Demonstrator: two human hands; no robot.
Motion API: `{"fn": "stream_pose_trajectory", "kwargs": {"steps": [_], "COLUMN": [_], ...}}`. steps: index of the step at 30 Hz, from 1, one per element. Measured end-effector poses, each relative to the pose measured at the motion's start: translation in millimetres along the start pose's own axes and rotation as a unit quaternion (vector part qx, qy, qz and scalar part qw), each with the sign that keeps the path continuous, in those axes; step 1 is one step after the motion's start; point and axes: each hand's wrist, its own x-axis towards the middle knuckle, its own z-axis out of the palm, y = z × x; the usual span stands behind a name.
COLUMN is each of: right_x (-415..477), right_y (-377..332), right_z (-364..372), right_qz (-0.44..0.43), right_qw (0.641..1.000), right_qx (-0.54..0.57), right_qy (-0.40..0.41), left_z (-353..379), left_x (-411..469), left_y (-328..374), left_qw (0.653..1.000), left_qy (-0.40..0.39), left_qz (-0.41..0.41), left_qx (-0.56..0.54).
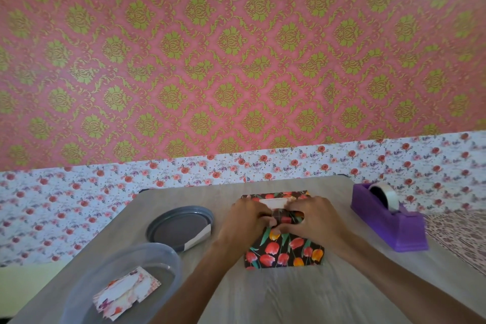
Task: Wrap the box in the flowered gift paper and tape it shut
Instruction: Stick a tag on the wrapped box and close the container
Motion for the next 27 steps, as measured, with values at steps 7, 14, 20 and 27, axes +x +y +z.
{"fn": "stream_pose_trajectory", "kwargs": {"steps": [7,14,20,27], "right_x": [-7,-1,-2,-1], "right_y": [-1,0,0,-3], "right_z": [5,-2,-2,-6], "right_qz": [0.042,0.016,0.030,0.027], "right_qw": [0.991,0.992,0.989,0.991], "right_qx": [0.114,-0.058,-0.066,-0.060], "right_qy": [0.055,-0.106,-0.132,-0.120], "left_z": [7,4,15,15], "left_x": [11,16,12,4], "left_y": [-9,-4,-5,-2], "left_qw": [0.978,0.957,0.972,0.991], "left_qy": [-0.195,-0.248,-0.194,-0.116], "left_qz": [0.027,0.014,0.017,0.010], "left_qx": [0.071,0.152,0.135,0.061]}}
